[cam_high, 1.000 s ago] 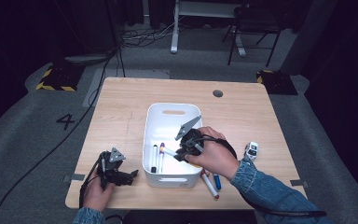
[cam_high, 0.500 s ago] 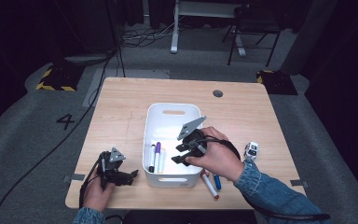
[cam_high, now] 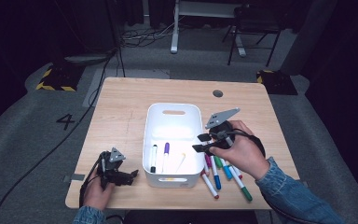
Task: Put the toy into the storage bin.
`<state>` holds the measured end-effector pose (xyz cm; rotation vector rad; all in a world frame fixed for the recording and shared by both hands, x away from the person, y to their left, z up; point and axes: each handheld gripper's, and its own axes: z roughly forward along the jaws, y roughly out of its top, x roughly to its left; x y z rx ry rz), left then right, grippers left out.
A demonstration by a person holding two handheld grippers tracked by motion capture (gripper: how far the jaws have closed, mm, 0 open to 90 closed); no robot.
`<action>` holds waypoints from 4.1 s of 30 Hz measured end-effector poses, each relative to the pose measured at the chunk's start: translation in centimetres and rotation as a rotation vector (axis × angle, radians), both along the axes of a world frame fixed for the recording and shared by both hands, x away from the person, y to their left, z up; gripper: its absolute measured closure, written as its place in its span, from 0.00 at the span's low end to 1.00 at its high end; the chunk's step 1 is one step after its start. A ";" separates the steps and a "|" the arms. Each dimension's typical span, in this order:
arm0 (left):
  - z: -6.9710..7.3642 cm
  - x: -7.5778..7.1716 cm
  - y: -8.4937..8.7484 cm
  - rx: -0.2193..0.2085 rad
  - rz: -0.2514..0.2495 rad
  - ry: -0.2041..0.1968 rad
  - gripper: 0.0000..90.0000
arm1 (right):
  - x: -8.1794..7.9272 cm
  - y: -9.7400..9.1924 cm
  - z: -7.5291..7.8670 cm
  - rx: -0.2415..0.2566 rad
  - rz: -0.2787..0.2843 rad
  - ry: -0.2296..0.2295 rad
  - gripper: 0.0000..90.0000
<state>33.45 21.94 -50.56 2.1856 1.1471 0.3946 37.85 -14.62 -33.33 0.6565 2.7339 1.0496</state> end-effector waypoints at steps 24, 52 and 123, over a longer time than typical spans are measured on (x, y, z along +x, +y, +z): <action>0.0 0.0 0.0 -0.002 0.000 0.001 0.00 | 1.8 -9.3 -3.4 -0.099 -0.239 0.048 0.68; 0.0 0.0 0.0 0.001 0.000 -0.001 0.00 | 3.3 -11.9 -12.8 -0.203 -0.318 0.193 0.72; 0.0 0.0 -0.1 0.000 0.006 0.001 0.00 | 1.0 -5.7 0.8 -0.012 -0.161 0.052 0.86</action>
